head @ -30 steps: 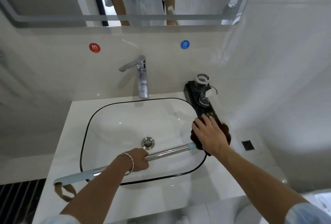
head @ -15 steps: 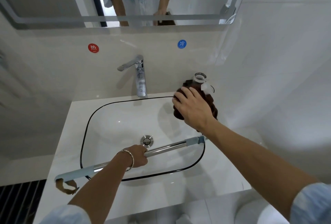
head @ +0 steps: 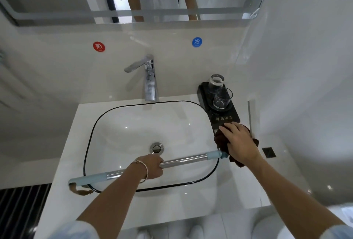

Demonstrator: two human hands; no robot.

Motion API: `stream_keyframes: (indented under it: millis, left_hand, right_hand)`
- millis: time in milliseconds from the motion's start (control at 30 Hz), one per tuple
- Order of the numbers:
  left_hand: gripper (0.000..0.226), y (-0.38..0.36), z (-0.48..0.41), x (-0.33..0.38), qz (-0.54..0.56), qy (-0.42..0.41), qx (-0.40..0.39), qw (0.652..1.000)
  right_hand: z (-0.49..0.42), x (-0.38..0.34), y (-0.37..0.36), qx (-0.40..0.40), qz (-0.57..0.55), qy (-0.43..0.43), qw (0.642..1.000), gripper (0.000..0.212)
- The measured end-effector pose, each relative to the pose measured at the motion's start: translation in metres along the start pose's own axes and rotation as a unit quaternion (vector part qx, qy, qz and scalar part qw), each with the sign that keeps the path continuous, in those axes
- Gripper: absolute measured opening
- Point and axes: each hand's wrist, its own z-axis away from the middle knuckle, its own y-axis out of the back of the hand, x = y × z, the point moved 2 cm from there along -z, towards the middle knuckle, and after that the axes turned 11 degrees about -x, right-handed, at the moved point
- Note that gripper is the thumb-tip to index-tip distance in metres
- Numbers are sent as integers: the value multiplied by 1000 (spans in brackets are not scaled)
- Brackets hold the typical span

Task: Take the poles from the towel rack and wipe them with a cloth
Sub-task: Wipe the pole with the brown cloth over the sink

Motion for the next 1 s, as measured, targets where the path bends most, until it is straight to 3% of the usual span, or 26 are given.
stream_keyframes:
  millis: [200,367,533,600,833,933,1000]
  left_hand:
    - [6,-4,2,2,6,15,2,1000]
    - [6,-1,6,5,4,21,6,1000]
    - [18,11,17,0,-1,9,13,1000]
    - [7,13,22,-12,8,10,9,1000]
    - [8,24,53,-55,22,21,30,999]
    - [16,18,65,-77,39,41,19,998]
    - [11,10,69,-89,49,51,13,997]
  right_hand:
    - [-5,-6,-1,-6,-48,12,999,62]
    - [-10,-51,29,-42,-130,57,989,61]
    - [-14,-122,99,13,-251,126,960,62]
    - [-15,-141,139,69,-290,139,944,63]
    - [-25,-150,258,266,-342,116,894,60]
    - [-32,-140,266,256,-347,64,900,55]
    - [-41,-134,251,203,-327,45,922,49]
